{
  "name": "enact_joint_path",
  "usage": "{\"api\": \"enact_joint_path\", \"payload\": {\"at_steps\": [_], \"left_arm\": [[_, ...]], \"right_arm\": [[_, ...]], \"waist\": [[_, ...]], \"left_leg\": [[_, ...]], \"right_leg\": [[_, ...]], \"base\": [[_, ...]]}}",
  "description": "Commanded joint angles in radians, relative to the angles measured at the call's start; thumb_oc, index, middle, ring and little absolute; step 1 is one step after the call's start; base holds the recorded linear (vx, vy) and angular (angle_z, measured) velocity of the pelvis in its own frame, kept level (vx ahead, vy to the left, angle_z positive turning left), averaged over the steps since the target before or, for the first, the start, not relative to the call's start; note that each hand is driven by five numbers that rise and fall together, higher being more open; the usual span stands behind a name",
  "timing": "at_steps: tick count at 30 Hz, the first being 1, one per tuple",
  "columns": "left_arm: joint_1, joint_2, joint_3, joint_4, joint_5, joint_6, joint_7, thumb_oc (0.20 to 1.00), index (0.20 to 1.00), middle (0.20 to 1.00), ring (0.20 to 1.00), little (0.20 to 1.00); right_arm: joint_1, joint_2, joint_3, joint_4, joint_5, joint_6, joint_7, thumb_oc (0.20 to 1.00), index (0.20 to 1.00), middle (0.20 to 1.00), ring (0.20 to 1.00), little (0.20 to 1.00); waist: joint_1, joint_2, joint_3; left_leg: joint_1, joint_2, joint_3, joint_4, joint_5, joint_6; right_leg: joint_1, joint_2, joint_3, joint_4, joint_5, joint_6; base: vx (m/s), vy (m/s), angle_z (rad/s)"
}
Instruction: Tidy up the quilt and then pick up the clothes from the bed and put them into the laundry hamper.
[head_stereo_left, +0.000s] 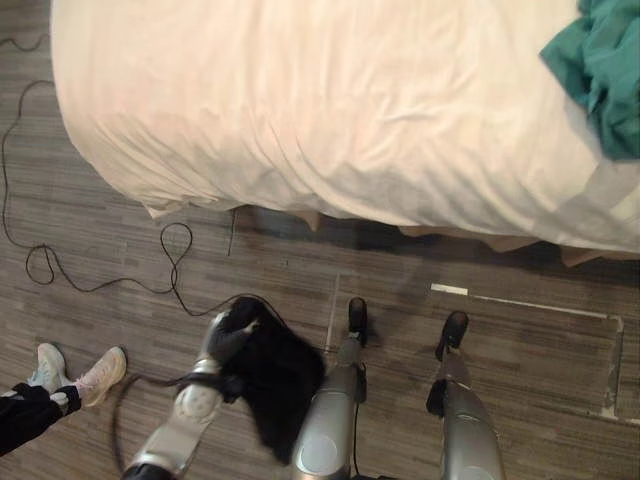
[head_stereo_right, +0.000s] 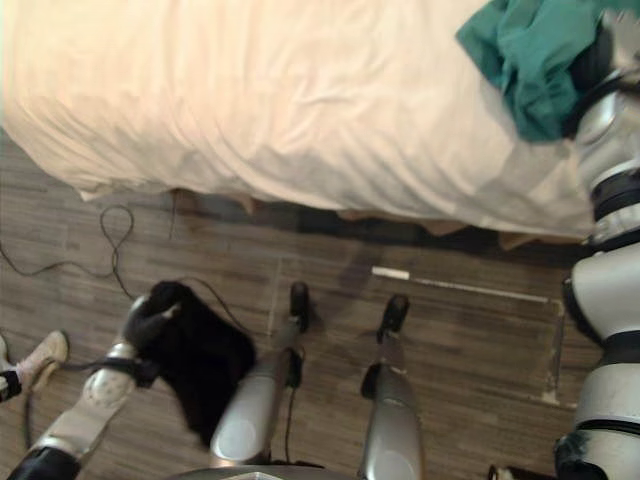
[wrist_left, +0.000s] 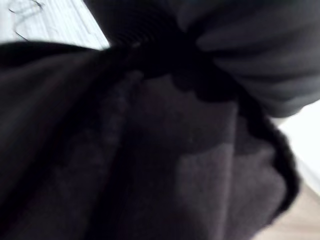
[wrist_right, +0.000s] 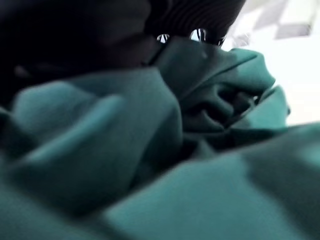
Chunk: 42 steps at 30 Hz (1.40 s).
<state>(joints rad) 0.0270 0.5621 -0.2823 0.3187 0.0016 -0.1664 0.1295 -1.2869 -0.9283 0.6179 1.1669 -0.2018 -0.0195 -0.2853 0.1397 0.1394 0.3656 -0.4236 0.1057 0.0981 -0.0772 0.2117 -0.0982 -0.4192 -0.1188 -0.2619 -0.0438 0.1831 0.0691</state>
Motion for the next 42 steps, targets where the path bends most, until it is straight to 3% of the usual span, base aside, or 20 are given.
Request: {"api": "enact_joint_path", "payload": {"at_steps": [1,4,5,12,17,21,22,23,25,26,27,28,29,31,34,37,39,40,41,42], "left_arm": [[-0.081,-0.015,-0.023,-0.011,-0.017,-0.025,-0.023,0.2,0.2,0.2,0.2,0.2],[-0.098,-0.029,-0.024,0.027,0.011,-0.008,-0.028,0.2,0.2,0.2,0.2,0.2],[-0.104,-0.048,0.012,0.079,0.032,0.013,-0.031,0.2,0.2,0.2,0.2,0.2],[0.011,-0.084,0.187,0.119,0.038,0.031,-0.04,0.2,0.2,0.2,0.2,0.2],[0.081,-0.141,0.252,0.12,-0.041,0.039,-0.033,0.2,0.2,0.2,0.2,0.2],[0.093,-0.195,0.247,0.115,-0.106,0.026,0.0,0.2,0.2,0.2,0.2,0.2],[0.058,-0.223,0.226,0.136,-0.148,0.018,0.037,0.2,0.2,0.2,0.2,0.2],[0.056,-0.223,0.227,0.137,-0.148,0.018,0.037,0.2,0.2,0.2,0.2,0.2],[0.027,-0.245,0.202,0.142,-0.189,0.012,0.055,0.2,0.2,0.2,0.2,0.2],[0.003,-0.259,0.194,0.162,-0.196,0.006,0.069,0.2,0.2,0.2,0.2,0.2],[0.0,-0.264,0.189,0.169,-0.213,0.011,0.078,0.2,0.2,0.2,0.2,0.2],[0.001,-0.264,0.189,0.169,-0.214,0.011,0.078,0.2,0.2,0.2,0.2,0.2],[0.014,-0.269,0.201,0.178,-0.226,0.02,0.091,0.2,0.2,0.2,0.2,0.2],[0.037,-0.278,0.209,0.181,-0.242,0.029,0.1,0.2,0.2,0.2,0.2,0.2],[0.071,-0.284,0.214,0.169,-0.238,0.036,0.099,0.2,0.2,0.2,0.2,0.2],[0.067,-0.262,0.225,0.177,-0.223,0.045,0.106,0.2,0.2,0.2,0.2,0.2],[0.049,-0.242,0.217,0.172,-0.213,0.044,0.116,0.2,0.2,0.2,0.2,0.2],[0.04,-0.243,0.194,0.179,-0.211,0.041,0.114,0.2,0.2,0.2,0.2,0.2],[0.021,-0.249,0.178,0.194,-0.215,0.037,0.115,0.2,0.2,0.2,0.2,0.2],[0.008,-0.257,0.177,0.196,-0.22,0.036,0.109,0.2,0.2,0.2,0.2,0.2]], "right_arm": [[0.248,0.091,-0.068,-0.195,0.263,-0.09,0.034,0.2,0.2,0.2,0.2,0.2],[0.505,0.174,-0.213,-0.396,0.344,-0.128,0.044,0.2,0.2,0.2,0.2,0.2],[0.78,0.263,-0.345,-0.619,0.429,-0.18,0.088,0.2,0.2,0.2,0.2,0.2],[1.357,0.46,-0.564,-0.894,0.432,-0.219,0.246,0.2,0.2,0.2,0.2,0.2],[1.425,0.518,-0.517,-0.883,0.394,-0.185,0.282,0.2,0.2,0.2,0.2,0.2],[1.306,0.534,-0.362,-0.833,0.335,-0.17,0.287,0.2,0.2,0.2,0.2,0.2],[1.201,0.537,-0.269,-0.797,0.268,-0.16,0.245,0.2,0.2,0.2,0.2,0.2],[1.198,0.538,-0.269,-0.795,0.268,-0.161,0.244,0.2,0.2,0.2,0.2,0.2],[1.157,0.524,-0.245,-0.79,0.242,-0.159,0.213,0.2,0.2,0.2,0.2,0.2],[1.155,0.503,-0.255,-0.799,0.23,-0.163,0.201,0.2,0.2,0.2,0.2,0.2],[1.157,0.506,-0.259,-0.797,0.197,-0.148,0.171,0.2,0.2,0.2,0.2,0.2],[1.158,0.507,-0.258,-0.797,0.196,-0.148,0.17,0.2,0.2,0.2,0.2,0.2],[1.197,0.518,-0.293,-0.796,0.177,-0.136,0.142,0.2,0.2,0.2,0.2,0.2],[1.253,0.541,-0.332,-0.793,0.169,-0.114,0.123,0.2,0.2,0.2,0.2,0.2],[1.3,0.557,-0.364,-0.779,0.145,-0.09,0.114,0.2,0.2,0.2,0.2,0.2],[1.327,0.578,-0.404,-0.76,0.147,-0.083,0.102,0.2,0.2,0.2,0.2,0.2],[1.337,0.585,-0.424,-0.764,0.16,-0.088,0.093,0.2,0.2,0.2,0.2,0.2],[1.333,0.587,-0.44,-0.762,0.18,-0.091,0.087,0.2,0.2,0.2,0.2,0.2],[1.328,0.594,-0.459,-0.758,0.214,-0.094,0.078,0.2,0.2,0.2,0.2,0.2],[1.331,0.599,-0.477,-0.744,0.237,-0.096,0.065,0.2,0.2,0.2,0.2,0.2]], "waist": [[-0.014,-0.089,-0.048],[-0.041,-0.113,-0.062],[-0.09,-0.134,-0.083],[-0.192,-0.196,-0.177],[-0.193,-0.215,-0.213],[-0.144,-0.208,-0.191],[-0.079,-0.199,-0.168],[-0.082,-0.2,-0.169],[-0.026,-0.186,-0.156],[-0.018,-0.179,-0.158],[-0.036,-0.174,-0.178],[-0.036,-0.174,-0.177],[-0.064,-0.164,-0.202],[-0.066,-0.148,-0.222],[-0.064,-0.146,-0.231],[-0.02,-0.189,-0.208],[-0.036,-0.198,-0.189],[-0.073,-0.19,-0.182],[-0.103,-0.169,-0.181],[-0.115,-0.166,-0.171]], "left_leg": [[0.079,0.068,0.048,-0.01,-0.021,-0.104],[0.127,0.068,0.05,-0.01,-0.038,-0.091],[0.181,0.07,0.06,-0.01,-0.069,-0.082],[0.344,0.076,0.115,-0.01,-0.127,-0.059],[0.412,0.083,0.135,-0.01,-0.14,-0.057],[0.412,0.072,0.096,-0.003,-0.128,-0.047],[0.365,0.072,0.031,-0.005,-0.091,-0.063],[0.359,0.07,0.028,-0.006,-0.086,-0.062],[0.302,0.064,-0.037,-0.01,-0.066,-0.078],[0.294,0.078,-0.003,-0.01,-0.072,-0.074],[0.323,0.139,0.19,0.016,-0.08,-0.062],[0.326,0.139,0.19,0.016,-0.081,-0.063],[0.376,0.191,0.354,0.054,-0.09,-0.075],[0.385,0.201,0.403,0.066,-0.082,-0.07],[0.367,0.159,0.338,0.059,-0.102,-0.047],[0.349,0.084,0.237,0.053,-0.141,0.0],[0.336,0.043,0.158,0.017,-0.141,0.021],[0.322,0.031,0.128,0.018,-0.111,0.03],[0.321,0.028,0.077,0.012,-0.104,0.022],[0.327,-0.002,0.039,0.005,-0.114,0.025]], "right_leg": [[0.122,0.012,0.028,-0.035,-0.052,0.089],[0.16,0.011,0.034,-0.037,-0.057,0.092],[0.197,0.012,0.041,-0.032,-0.072,0.094],[0.293,0.021,0.093,-0.015,-0.097,0.098],[0.339,0.03,0.116,-0.008,-0.113,0.094],[0.362,0.021,0.097,-0.007,-0.12,0.09],[0.363,0.002,0.037,-0.005,-0.122,0.091],[0.359,0.001,0.034,-0.006,-0.119,0.09],[0.375,-0.04,-0.081,0.0,-0.124,0.094],[0.386,-0.075,-0.163,0.008,-0.127,0.099],[0.398,-0.122,-0.269,0.026,-0.121,0.101],[0.402,-0.121,-0.269,0.026,-0.122,0.102],[0.429,-0.149,-0.332,0.06,-0.137,0.102],[0.457,-0.169,-0.387,0.098,-0.149,0.095],[0.484,-0.227,-0.445,0.163,-0.128,0.112],[0.508,-0.338,-0.478,0.289,-0.041,0.167],[0.457,-0.358,-0.345,0.394,0.012,0.181],[0.41,-0.279,-0.197,0.374,-0.043,0.128],[0.328,-0.134,0.016,0.338,-0.16,0.088],[0.321,-0.076,0.11,0.29,-0.19,0.099]], "base": [[0.08,0.031,-0.04],[0.14,0.034,-0.08],[0.09,0.021,-0.12],[0.14,0.082,-0.25],[0.09,0.03,-0.4],[-0.03,-0.012,0.0],[-0.14,-0.051,0.27],[-0.17,-0.078,0.49],[-0.15,-0.059,1.41],[-0.22,0.039,2.3],[-0.18,0.068,2.17],[-0.12,0.189,3.44],[-0.02,0.111,3.01],[-0.01,0.155,2.71],[0.03,0.158,2.15],[0.03,0.074,1.89],[0.0,0.081,1.87],[0.02,0.18,1.84],[0.12,0.188,1.52],[0.31,0.022,1.85]]}}
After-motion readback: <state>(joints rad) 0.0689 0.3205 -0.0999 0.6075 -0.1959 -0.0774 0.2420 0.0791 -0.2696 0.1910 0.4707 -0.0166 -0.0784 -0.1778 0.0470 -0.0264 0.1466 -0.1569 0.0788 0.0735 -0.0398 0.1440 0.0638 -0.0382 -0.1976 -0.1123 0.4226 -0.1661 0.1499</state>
